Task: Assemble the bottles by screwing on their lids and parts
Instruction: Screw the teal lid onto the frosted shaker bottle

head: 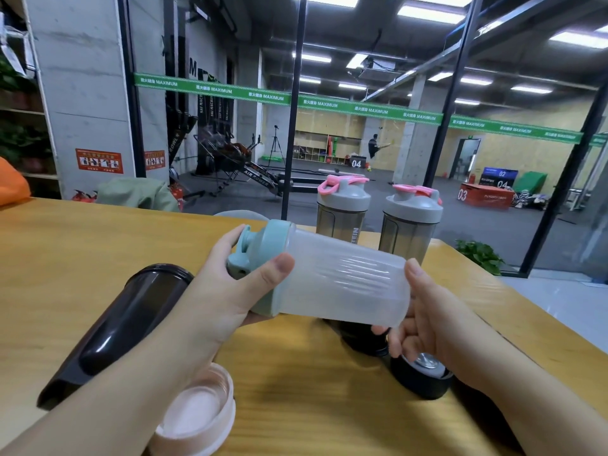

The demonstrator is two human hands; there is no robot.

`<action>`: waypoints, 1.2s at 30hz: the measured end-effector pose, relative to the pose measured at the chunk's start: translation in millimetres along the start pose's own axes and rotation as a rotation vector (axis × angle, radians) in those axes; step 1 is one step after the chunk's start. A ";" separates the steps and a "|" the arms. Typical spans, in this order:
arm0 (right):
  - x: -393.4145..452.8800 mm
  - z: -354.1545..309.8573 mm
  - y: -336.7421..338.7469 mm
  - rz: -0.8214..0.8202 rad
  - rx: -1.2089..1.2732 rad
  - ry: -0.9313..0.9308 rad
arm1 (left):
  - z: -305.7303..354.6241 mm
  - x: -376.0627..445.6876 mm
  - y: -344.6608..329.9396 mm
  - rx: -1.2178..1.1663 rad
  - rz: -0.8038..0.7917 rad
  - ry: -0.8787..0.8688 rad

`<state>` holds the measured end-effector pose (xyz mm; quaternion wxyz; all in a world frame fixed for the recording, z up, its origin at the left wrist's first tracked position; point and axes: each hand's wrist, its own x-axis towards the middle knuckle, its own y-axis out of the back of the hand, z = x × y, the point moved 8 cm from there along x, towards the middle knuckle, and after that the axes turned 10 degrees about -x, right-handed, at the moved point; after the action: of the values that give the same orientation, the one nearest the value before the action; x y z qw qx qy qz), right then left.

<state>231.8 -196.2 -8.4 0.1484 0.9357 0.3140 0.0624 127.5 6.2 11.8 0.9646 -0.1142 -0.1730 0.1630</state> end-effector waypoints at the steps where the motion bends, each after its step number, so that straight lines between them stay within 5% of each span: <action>1: -1.3 -0.7 -3.8 -0.034 0.001 -0.001 | 0.3 -0.5 0.2 -0.002 0.010 -0.002; 14: -12.3 -21.4 1.0 -0.048 -0.127 0.328 | -2.6 1.6 11.7 -0.061 0.074 0.010; 27: -10.1 -18.7 4.1 -0.022 -0.039 0.284 | -5.3 1.6 10.5 -0.037 0.002 0.041; 36: -5.7 0.3 -5.0 -0.080 0.049 0.055 | -9.2 0.3 3.1 -0.051 0.003 0.055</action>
<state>224.4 -195.9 -10.4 0.1189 0.9237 0.3566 0.0743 130.4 7.6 2.6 0.9655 -0.1434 -0.1502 0.1569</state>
